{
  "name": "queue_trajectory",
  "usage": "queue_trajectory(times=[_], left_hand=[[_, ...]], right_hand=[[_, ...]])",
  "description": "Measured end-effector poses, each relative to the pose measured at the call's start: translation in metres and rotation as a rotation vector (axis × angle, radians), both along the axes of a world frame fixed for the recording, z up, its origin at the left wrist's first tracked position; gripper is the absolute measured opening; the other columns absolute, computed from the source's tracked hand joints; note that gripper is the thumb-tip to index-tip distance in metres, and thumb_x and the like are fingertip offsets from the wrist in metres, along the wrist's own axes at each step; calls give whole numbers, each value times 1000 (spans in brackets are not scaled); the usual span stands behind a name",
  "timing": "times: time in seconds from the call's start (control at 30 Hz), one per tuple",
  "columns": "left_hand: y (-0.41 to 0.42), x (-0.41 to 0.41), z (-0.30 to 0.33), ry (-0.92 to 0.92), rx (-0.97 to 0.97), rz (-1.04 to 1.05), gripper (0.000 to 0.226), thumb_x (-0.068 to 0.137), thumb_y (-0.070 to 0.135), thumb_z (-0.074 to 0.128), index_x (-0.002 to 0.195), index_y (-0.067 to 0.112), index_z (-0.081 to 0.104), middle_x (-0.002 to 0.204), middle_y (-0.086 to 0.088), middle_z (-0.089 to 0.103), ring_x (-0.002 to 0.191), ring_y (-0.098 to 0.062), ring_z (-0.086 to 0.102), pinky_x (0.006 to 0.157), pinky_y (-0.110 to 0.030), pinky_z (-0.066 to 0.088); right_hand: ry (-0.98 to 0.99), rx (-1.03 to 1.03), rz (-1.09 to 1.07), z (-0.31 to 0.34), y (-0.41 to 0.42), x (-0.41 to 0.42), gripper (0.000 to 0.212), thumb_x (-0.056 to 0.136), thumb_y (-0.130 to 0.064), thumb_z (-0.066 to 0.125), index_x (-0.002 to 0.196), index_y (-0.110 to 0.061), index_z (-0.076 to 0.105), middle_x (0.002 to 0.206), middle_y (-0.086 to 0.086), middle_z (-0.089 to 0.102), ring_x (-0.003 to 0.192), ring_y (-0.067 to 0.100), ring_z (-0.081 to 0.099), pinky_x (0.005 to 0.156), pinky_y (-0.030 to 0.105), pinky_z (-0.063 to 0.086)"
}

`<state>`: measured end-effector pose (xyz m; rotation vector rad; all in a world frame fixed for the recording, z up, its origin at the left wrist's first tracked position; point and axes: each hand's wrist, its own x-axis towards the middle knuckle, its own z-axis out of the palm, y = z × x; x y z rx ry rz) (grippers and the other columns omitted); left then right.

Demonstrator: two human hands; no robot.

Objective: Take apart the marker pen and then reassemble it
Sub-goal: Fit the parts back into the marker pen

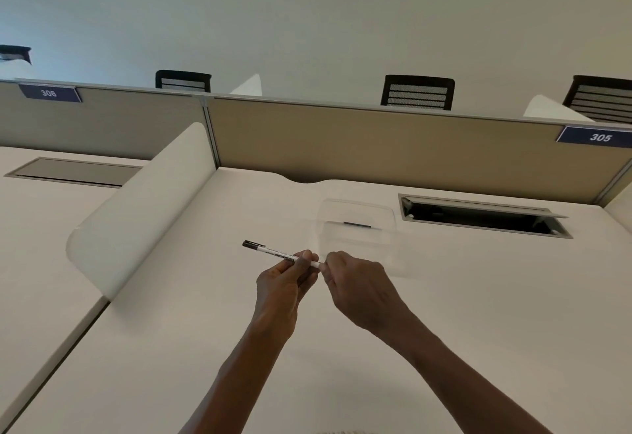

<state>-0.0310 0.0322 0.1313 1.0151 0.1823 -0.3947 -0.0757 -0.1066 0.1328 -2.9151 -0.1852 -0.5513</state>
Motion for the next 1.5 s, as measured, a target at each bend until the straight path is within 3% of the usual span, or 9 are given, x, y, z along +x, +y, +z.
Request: queue_trajectory(times=[0.17, 0.37, 0.5, 0.63, 0.83, 0.93, 1.07, 1.23, 1.5], left_hand=[[-1, 1, -1, 18, -44, -41, 16, 89, 12, 66, 96, -2, 72, 88, -10, 74, 84, -16, 72, 76, -23, 57], [3, 2, -4, -46, -50, -58, 22, 84, 13, 68, 100, -2, 68, 87, -9, 73, 83, -17, 70, 78, -24, 56], [3, 3, -3, -82, -22, -61, 27, 79, 18, 71, 98, -1, 69, 84, -8, 72, 80, -16, 69, 78, -25, 54], [1, 4, 1, -66, -21, -24, 17, 85, 14, 68, 95, 0, 71, 83, -8, 72, 79, -15, 70, 79, -26, 54], [-1, 2, 4, 0, -18, 21, 12, 87, 13, 70, 89, 3, 76, 87, -8, 74, 80, -15, 71, 79, -26, 54], [0, 1, 7, 0, -2, 8, 15, 86, 13, 71, 74, 9, 79, 83, -9, 75, 78, -15, 72, 80, -27, 53], [0, 1, 8, 25, -30, 1, 14, 85, 13, 70, 90, 1, 75, 86, -10, 75, 76, -15, 72, 74, -23, 57], [1, 3, 10, 25, -77, 17, 16, 87, 11, 67, 97, 0, 72, 87, -9, 75, 78, -15, 71, 72, -23, 58], [4, 3, 10, -94, -75, 5, 6, 87, 10, 66, 86, 8, 71, 81, -4, 73, 78, -13, 69, 74, -21, 54]], right_hand=[[40, 262, -94, -3, 10, 4, 36, 101, -36, 28, 72, -18, 39, 57, -7, 43, 49, 18, 37, 49, 32, 29], [561, 1492, -322, 22, 24, 10, 35, 93, -15, 38, 59, -18, 42, 48, -6, 30, 40, 10, 20, 40, 22, 17], [722, 1778, -356, 27, 17, 13, 33, 90, -12, 36, 59, -20, 40, 48, -7, 26, 38, 7, 16, 34, 17, 13], [624, 1561, -266, 30, 19, 10, 34, 96, -21, 39, 62, -18, 46, 51, -5, 30, 41, 9, 19, 39, 22, 16], [27, 110, -34, 11, 6, 2, 34, 101, -41, 35, 85, -16, 52, 71, -3, 59, 55, 21, 54, 48, 34, 41], [-62, -160, 62, 5, -4, 2, 29, 101, -36, 37, 82, -16, 48, 67, -3, 51, 45, 19, 48, 37, 29, 27], [-152, -189, 117, 3, -10, 7, 28, 101, -27, 39, 77, -16, 46, 62, -1, 47, 42, 19, 41, 36, 29, 24], [-99, 259, 59, 5, 6, 9, 34, 101, -30, 40, 70, -16, 38, 52, -7, 38, 44, 17, 31, 43, 31, 28], [631, 1778, -292, 36, 26, 14, 36, 98, -20, 41, 62, -16, 45, 49, -6, 24, 40, 8, 15, 34, 19, 13]])
